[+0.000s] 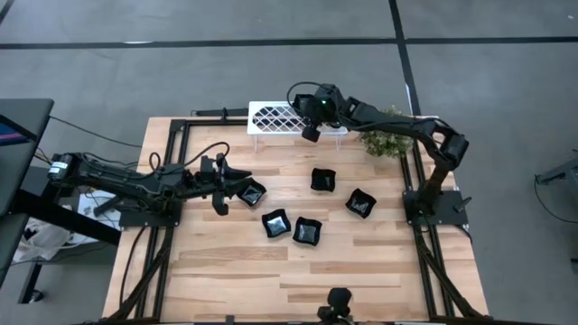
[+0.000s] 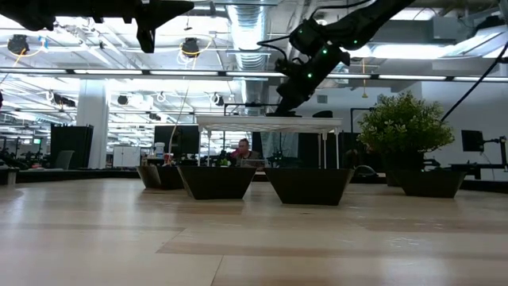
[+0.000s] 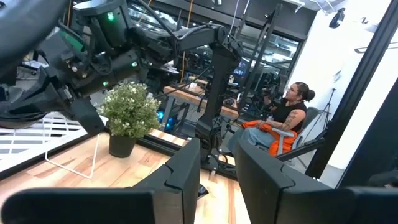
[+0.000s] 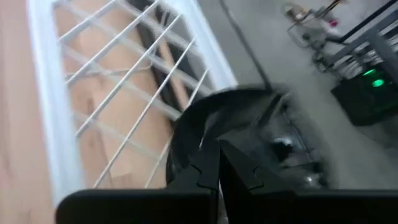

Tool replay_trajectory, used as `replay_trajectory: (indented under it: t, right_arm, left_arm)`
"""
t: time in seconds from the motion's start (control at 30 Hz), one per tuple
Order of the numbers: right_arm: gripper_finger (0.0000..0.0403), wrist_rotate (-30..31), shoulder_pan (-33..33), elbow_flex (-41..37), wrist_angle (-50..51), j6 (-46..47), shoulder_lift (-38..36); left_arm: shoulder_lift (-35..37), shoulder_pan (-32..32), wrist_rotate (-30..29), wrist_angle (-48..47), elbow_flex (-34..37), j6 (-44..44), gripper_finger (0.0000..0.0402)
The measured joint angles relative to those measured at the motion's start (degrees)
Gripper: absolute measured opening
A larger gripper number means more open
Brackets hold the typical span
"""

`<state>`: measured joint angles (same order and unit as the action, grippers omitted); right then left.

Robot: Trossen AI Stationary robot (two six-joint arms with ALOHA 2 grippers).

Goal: Pick & Place Mini shaped plates
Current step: Stack the leaf shaped plate on top of the leaf shaped plate on the shelf

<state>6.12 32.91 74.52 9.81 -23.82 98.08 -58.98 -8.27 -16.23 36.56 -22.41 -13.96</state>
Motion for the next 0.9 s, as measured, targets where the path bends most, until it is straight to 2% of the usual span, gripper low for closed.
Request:
replay_trajectory:
  t: [0.43, 0.8, 0.9]
  right_arm:
    - [0.0000, 1.48, -0.08, 0.15, 6.44, 1.16, -0.77]
    - [0.0000, 2.00, -1.33, 0.13, 3.64, -3.55, -4.38]
    - [0.0000, 5.83, -1.10, 0.13, -0.08, -5.08, -4.96]
  left_arm:
    - [0.00, 0.02, -0.02, -0.02, 0.00, -0.02, 0.0102]
    - [0.00, 0.01, 0.00, 0.00, 0.00, -0.01, 0.0102]
    - [0.01, 0.01, 0.00, -0.01, 0.00, -0.01, 0.0102]
